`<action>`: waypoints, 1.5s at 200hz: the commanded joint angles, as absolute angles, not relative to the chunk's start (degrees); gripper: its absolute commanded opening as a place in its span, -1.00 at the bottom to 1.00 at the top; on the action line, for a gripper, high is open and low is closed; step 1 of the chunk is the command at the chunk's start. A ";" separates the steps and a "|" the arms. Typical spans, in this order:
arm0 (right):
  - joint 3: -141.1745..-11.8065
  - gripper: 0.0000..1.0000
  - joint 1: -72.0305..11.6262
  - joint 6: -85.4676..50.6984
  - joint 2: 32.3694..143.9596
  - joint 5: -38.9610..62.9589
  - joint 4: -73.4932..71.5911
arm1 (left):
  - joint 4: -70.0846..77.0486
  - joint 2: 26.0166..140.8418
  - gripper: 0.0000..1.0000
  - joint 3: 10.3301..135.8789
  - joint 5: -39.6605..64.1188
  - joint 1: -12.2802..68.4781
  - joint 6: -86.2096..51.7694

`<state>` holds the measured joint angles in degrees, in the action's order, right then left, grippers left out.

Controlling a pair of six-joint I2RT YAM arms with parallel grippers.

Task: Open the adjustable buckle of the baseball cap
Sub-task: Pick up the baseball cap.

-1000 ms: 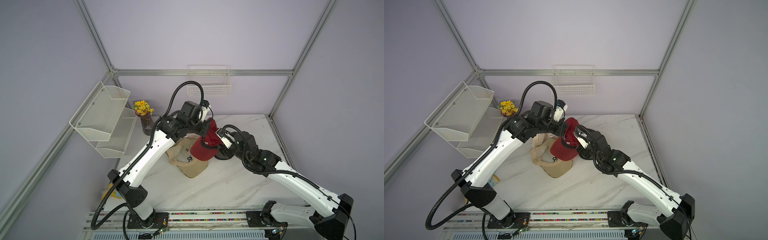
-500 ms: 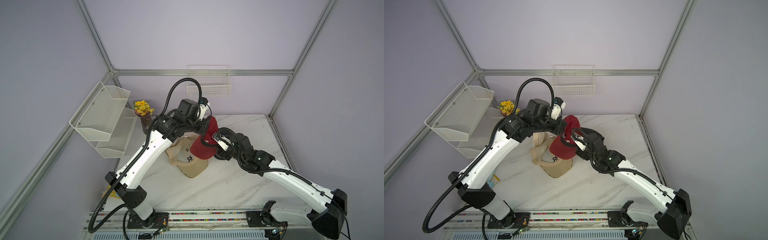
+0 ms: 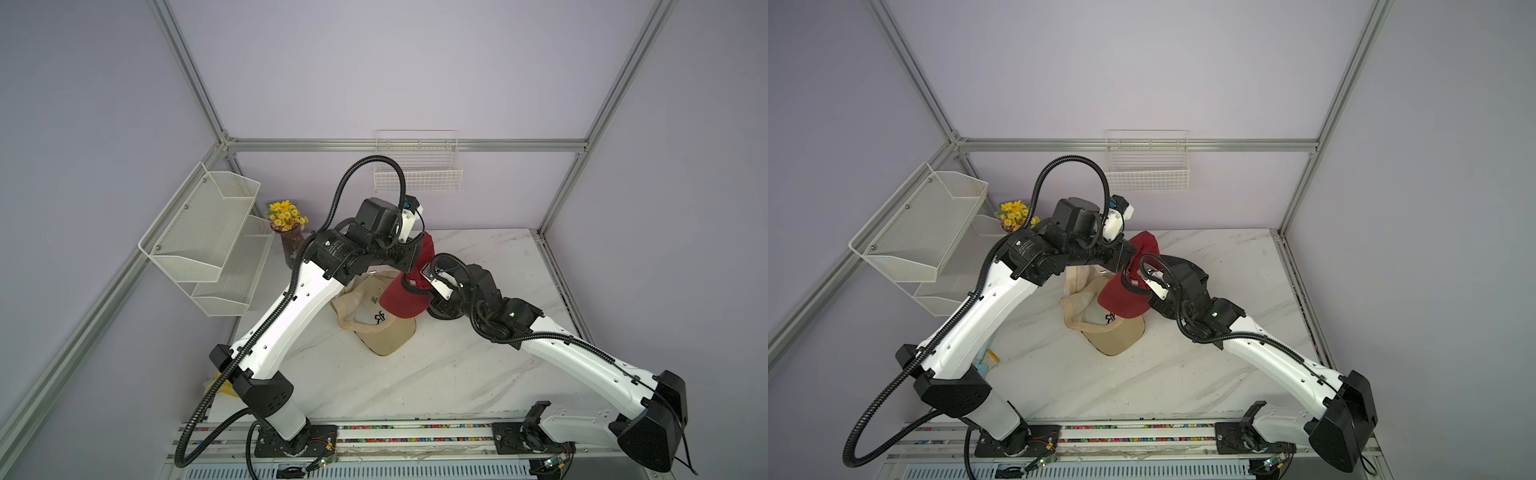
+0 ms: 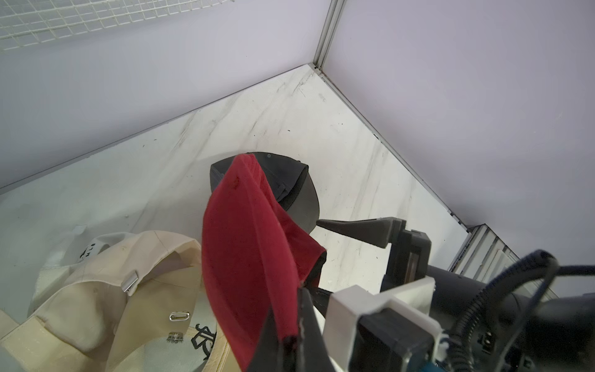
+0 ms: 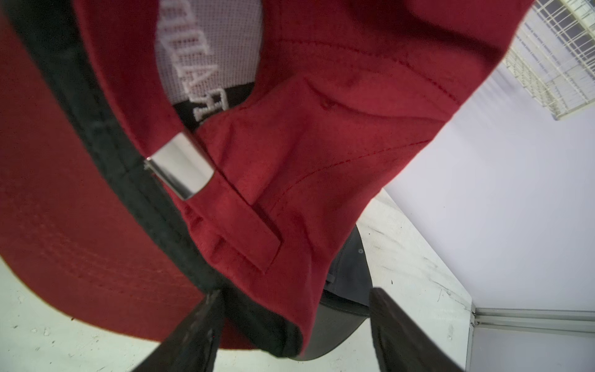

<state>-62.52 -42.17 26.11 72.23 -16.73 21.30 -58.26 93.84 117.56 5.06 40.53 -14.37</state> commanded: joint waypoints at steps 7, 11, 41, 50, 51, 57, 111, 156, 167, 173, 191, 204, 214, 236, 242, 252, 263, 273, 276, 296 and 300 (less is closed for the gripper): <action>-63.68 0.46 -42.54 27.73 72.78 -18.63 17.50 | -58.65 91.86 -1.00 121.09 8.26 40.91 -14.76; -63.69 0.46 -42.54 27.92 72.78 -18.78 17.06 | -58.82 91.93 -1.00 121.22 8.54 40.95 -14.68; -64.74 0.46 -42.54 28.98 73.76 -19.51 16.11 | -59.41 91.34 -1.00 121.21 9.49 40.94 -14.59; -65.01 0.46 -42.55 29.24 74.19 -19.47 15.78 | -59.47 91.23 -1.00 121.21 9.97 40.91 -14.57; -65.07 0.46 -42.55 29.30 74.23 -19.49 15.76 | -59.57 91.19 -1.00 121.21 9.95 40.93 -14.58; -65.34 0.46 -42.54 29.47 74.58 -19.51 15.72 | -59.63 91.06 -1.00 121.21 10.17 40.96 -14.59; -65.14 0.45 -42.55 29.94 75.25 -19.51 13.50 | -59.50 90.37 -1.00 121.94 11.32 40.97 -15.01; -61.01 0.43 -42.54 29.01 75.17 -19.51 8.24 | -58.32 90.28 -1.00 124.55 12.96 41.00 -16.81; -60.71 0.43 -42.54 28.87 75.66 -20.56 6.85 | -58.32 90.50 -1.00 125.11 14.27 40.97 -17.14; -60.71 0.43 -42.56 28.89 75.91 -21.04 5.96 | -58.32 90.54 -1.00 125.29 14.85 41.02 -17.30; -61.83 0.43 -42.54 28.53 76.76 -21.80 4.45 | -58.32 90.18 -1.00 124.41 15.14 41.01 -17.52; -63.17 0.43 -42.54 28.48 77.29 -21.67 4.38 | -58.32 89.77 -1.00 122.93 14.88 41.04 -17.49; -63.86 0.43 -42.58 28.48 77.48 -21.16 4.41 | -58.34 89.41 -1.00 121.93 14.55 40.96 -17.41; -65.42 0.43 -42.54 28.26 77.43 -20.49 5.81 | -58.36 88.90 -1.00 120.63 13.90 40.98 -17.08; -65.90 0.43 -42.55 28.15 77.20 -20.39 6.35 | -58.54 88.81 -1.00 120.36 13.79 40.92 -16.97; -66.63 0.43 -42.56 28.20 76.70 -20.10 7.52 | -58.63 88.69 -1.00 119.92 13.61 40.96 -16.74; -67.59 0.43 -42.54 27.97 75.85 -19.06 9.30 | -58.97 88.68 -1.00 119.41 12.99 40.92 -16.38; -68.65 0.42 -42.54 27.50 74.98 -18.02 11.78 | -59.32 88.77 -1.00 119.11 11.86 40.96 -15.91; -68.85 0.42 -42.54 27.30 74.75 -17.68 12.49 | -59.48 88.74 -1.00 119.03 11.41 40.96 -15.79; -69.06 0.41 -42.63 25.23 71.81 -15.56 16.78 | -59.88 88.86 -1.00 118.73 8.06 40.73 -15.03; -68.61 0.42 -42.63 24.99 71.05 -15.20 17.34 | -59.92 88.89 -1.00 118.74 7.58 40.70 -14.95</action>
<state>-66.72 -42.15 27.51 76.49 -18.96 13.54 -59.22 90.15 119.33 11.77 40.66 -15.79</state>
